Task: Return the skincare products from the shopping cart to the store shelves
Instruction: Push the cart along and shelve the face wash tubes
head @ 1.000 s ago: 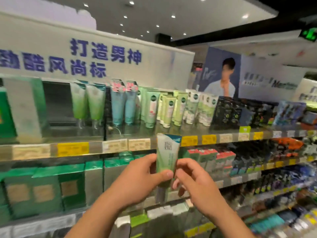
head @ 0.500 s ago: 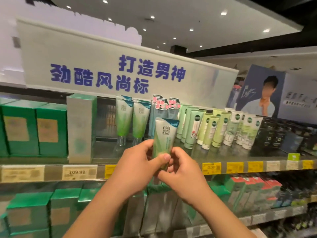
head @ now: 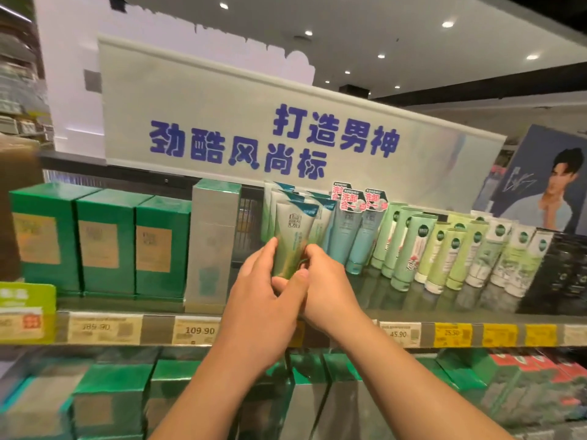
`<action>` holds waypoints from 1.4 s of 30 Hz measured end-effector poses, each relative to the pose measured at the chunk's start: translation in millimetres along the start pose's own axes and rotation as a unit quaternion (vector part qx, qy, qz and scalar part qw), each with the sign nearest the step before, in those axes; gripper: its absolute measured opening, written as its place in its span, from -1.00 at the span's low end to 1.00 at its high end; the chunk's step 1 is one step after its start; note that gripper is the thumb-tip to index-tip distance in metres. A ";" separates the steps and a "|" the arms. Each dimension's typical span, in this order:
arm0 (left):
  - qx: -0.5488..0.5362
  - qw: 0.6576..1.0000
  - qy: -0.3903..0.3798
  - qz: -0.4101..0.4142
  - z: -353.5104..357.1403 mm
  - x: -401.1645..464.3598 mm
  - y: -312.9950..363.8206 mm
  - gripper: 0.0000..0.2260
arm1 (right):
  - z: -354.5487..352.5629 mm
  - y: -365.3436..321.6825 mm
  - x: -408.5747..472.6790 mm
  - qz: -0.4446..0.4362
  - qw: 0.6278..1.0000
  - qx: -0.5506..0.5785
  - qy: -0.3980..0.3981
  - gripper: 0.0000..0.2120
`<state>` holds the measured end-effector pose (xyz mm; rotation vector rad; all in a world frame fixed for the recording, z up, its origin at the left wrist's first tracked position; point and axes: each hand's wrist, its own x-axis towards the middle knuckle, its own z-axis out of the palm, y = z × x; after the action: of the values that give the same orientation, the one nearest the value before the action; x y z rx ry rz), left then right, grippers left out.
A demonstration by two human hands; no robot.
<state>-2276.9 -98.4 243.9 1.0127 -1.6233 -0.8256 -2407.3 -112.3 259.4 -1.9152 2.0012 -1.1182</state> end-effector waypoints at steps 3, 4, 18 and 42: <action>-0.013 1.000 -0.015 -0.014 -2.0 1.9 -2.1 -0.20 | 6.1 -1.0 2.2 0.008 1.000 -0.006 -0.010 -0.62; -0.010 1.000 -0.019 -0.016 -2.2 2.5 -3.6 -0.26 | 6.1 -1.9 2.8 0.009 1.000 -0.008 -0.013 -0.62; -0.003 1.000 -0.020 -0.008 -5.4 5.6 -7.2 -0.31 | 8.8 -5.7 0.5 0.029 0.999 -0.007 -0.021 -0.64; -0.176 0.960 -0.184 0.114 69.1 -55.4 23.2 -0.34 | -56.1 90.8 -134.3 0.068 0.936 0.135 0.317 -0.77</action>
<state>-2341.0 -35.9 224.9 0.4273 -1.7765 -1.1421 -2489.3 23.8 194.7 -1.3568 2.0555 -2.0384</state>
